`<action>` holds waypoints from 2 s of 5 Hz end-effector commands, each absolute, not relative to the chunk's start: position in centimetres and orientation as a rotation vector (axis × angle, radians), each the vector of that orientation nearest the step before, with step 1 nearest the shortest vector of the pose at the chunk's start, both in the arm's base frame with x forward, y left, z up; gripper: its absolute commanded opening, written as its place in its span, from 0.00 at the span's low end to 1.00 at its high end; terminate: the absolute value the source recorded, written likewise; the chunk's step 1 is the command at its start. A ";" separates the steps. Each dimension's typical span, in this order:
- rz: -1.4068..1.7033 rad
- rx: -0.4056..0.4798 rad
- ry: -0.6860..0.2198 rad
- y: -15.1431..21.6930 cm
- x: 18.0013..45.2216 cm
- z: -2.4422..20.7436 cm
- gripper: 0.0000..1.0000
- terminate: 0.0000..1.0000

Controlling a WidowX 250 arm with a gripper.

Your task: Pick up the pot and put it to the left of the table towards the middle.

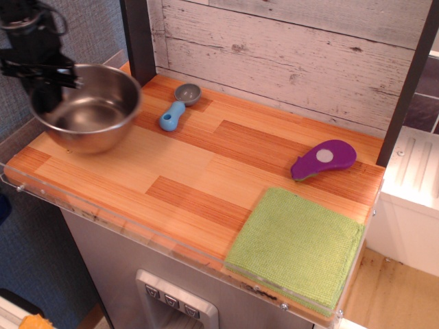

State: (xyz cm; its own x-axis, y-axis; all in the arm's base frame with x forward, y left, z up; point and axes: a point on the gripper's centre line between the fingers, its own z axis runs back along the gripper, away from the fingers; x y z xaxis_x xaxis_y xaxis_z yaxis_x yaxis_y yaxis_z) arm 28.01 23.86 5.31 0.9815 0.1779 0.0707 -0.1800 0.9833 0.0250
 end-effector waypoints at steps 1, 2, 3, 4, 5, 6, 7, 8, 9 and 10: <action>0.208 0.056 -0.107 24.1 27.1 5.8 0.00 0.00; 0.180 0.056 -0.135 22.7 27.9 5.9 0.00 0.00; 0.165 0.072 -0.134 22.0 28.4 5.7 0.00 0.00; 0.171 0.078 -0.127 22.0 28.4 5.4 0.00 0.00; 0.203 0.083 -0.114 22.5 28.0 5.4 1.00 0.00; 0.230 0.095 -0.122 23.1 27.5 6.2 1.00 0.00; 0.233 0.111 -0.147 23.0 27.1 7.6 1.00 0.00; 0.232 0.122 -0.187 21.1 27.0 10.5 1.00 0.00; 0.250 0.164 -0.192 18.1 26.3 12.8 1.00 0.00; 0.270 0.134 -0.185 15.9 25.6 12.5 1.00 0.00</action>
